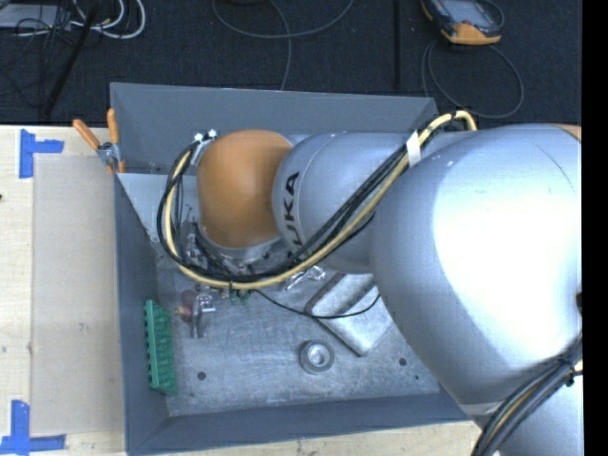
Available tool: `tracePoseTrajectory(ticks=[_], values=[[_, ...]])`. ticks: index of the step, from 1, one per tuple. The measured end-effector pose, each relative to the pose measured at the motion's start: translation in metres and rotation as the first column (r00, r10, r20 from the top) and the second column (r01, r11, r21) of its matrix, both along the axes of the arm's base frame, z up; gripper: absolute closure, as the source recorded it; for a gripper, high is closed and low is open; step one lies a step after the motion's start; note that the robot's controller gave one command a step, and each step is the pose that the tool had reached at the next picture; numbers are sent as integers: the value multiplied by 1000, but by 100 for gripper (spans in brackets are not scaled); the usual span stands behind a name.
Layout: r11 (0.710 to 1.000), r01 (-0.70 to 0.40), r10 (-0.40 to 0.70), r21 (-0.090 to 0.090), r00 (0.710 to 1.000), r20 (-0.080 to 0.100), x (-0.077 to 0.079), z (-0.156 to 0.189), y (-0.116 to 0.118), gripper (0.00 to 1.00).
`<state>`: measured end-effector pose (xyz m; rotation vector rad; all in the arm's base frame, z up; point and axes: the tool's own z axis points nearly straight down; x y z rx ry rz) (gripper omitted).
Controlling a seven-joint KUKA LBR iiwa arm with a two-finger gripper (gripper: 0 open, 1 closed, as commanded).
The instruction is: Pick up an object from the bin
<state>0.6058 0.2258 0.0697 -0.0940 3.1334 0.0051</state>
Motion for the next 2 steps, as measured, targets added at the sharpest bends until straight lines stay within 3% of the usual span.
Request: tracePoseTrajectory(ticks=[1,2], values=[[1000,4,-4,-1,1000,-1,0,4,-1,100],[1000,-8,8,-1,1000,2,-11,186,-12,100]])
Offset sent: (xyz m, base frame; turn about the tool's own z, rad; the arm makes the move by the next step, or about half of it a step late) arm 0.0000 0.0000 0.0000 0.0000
